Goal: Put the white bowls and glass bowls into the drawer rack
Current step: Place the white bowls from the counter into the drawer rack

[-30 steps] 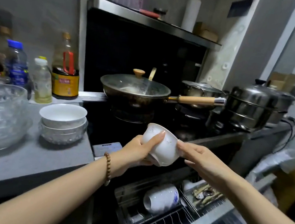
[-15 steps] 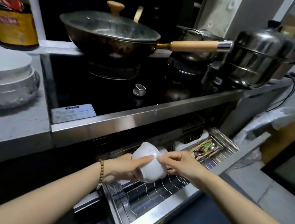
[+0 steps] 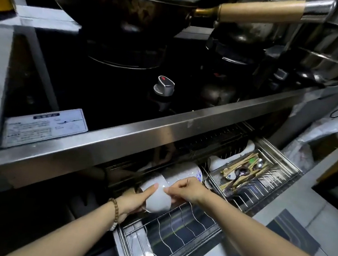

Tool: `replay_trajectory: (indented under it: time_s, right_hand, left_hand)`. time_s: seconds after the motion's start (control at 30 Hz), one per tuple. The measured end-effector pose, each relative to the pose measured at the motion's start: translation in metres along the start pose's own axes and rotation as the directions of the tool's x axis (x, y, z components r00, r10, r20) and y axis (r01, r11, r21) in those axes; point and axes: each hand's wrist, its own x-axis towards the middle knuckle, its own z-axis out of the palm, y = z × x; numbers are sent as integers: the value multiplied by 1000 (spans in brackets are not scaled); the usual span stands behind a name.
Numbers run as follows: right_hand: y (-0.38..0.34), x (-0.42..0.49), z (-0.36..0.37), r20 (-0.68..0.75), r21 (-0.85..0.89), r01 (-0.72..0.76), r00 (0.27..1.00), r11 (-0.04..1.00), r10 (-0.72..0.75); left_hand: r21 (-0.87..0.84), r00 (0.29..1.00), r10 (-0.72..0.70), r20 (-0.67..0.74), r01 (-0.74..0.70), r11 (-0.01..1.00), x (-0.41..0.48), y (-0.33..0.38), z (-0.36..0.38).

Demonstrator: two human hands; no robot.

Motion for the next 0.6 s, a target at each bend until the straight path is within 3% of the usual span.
replay_trajectory:
  time_s: [0.17, 0.4, 0.6]
  right_hand:
    - [13, 28, 2, -52, 50, -33, 998, 998, 36]
    - [35, 47, 2, -145, 199, -80, 983, 977, 110]
    - [51, 57, 1, -219, 222, -120, 961, 968, 169]
  left_hand:
    - [67, 991, 54, -125, -46, 997, 21, -9, 12]
    - [112, 991, 42, -125, -28, 993, 43, -13, 20]
    - [133, 991, 60, -117, -44, 990, 56, -22, 27]
